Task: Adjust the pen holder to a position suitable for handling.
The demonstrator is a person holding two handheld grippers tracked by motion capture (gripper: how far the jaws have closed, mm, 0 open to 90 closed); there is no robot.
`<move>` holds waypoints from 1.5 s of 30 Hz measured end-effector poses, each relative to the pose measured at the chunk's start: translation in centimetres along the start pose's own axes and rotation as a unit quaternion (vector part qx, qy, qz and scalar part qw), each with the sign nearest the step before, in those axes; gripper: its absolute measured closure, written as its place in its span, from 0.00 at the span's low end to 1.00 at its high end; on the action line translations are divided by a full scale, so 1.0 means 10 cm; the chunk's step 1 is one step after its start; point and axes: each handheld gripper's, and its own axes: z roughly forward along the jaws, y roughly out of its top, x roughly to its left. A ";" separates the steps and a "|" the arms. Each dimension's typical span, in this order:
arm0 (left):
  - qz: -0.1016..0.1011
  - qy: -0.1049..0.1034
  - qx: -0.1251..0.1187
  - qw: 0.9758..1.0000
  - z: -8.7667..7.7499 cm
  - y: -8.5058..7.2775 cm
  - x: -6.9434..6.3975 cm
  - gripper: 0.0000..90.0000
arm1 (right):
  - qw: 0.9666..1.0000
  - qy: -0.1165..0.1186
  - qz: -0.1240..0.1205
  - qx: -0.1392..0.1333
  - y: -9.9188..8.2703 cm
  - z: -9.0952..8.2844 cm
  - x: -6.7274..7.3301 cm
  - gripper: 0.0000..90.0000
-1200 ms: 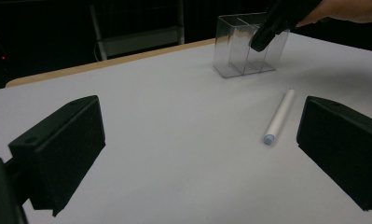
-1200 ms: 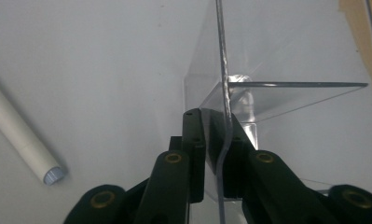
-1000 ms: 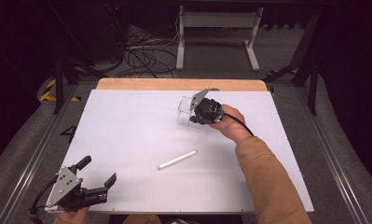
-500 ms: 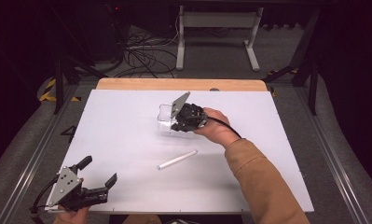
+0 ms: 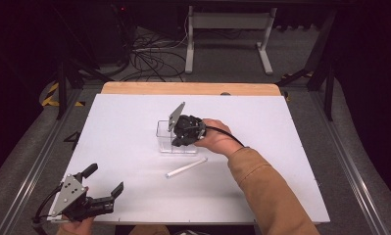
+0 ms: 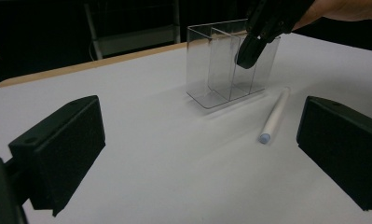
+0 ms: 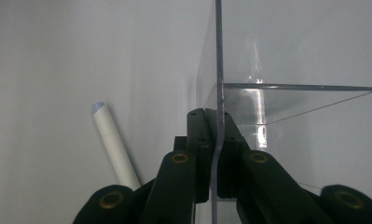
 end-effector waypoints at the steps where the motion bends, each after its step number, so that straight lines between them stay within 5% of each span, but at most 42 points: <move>1: 0.000 0.000 0.000 1.000 0.00 0.00 0.00 0.02 | 1.000 0.001 0.000 0.003 0.00 0.01 0.00 0.97; 14: -0.001 -0.004 0.001 1.000 0.02 0.00 0.00 0.02 | 1.000 0.005 0.006 0.009 -0.02 0.07 0.00 0.95; 25: -0.003 -0.015 0.003 1.000 0.10 0.03 0.01 0.02 | 0.995 -0.038 0.042 -0.077 -0.06 -0.29 0.03 0.49; 27: -0.004 -0.018 0.008 1.000 0.14 0.04 0.01 0.02 | 0.989 -0.047 0.059 -0.128 -0.11 -0.48 0.07 0.36; 28: -0.004 -0.018 0.008 1.000 0.14 0.04 0.01 0.02 | 0.989 -0.047 0.059 -0.128 -0.11 -0.48 0.07 0.36; 29: -0.004 -0.019 0.008 1.000 0.16 0.05 0.00 0.02 | 0.983 -0.047 0.074 -0.162 -0.15 -0.59 0.11 0.27; 31: 0.000 -0.023 0.008 1.000 0.18 0.07 -0.01 0.02 | 0.980 -0.054 0.076 -0.175 -0.17 -0.65 0.13 0.26; 32: 0.002 -0.025 0.009 1.000 0.20 0.09 -0.01 0.02 | 0.975 -0.066 0.079 -0.197 -0.20 -0.74 0.18 0.21; 45: 0.011 -0.044 0.018 0.999 0.37 0.16 -0.04 0.01 | 0.948 -0.140 0.106 -0.264 -0.44 -1.14 0.40 0.04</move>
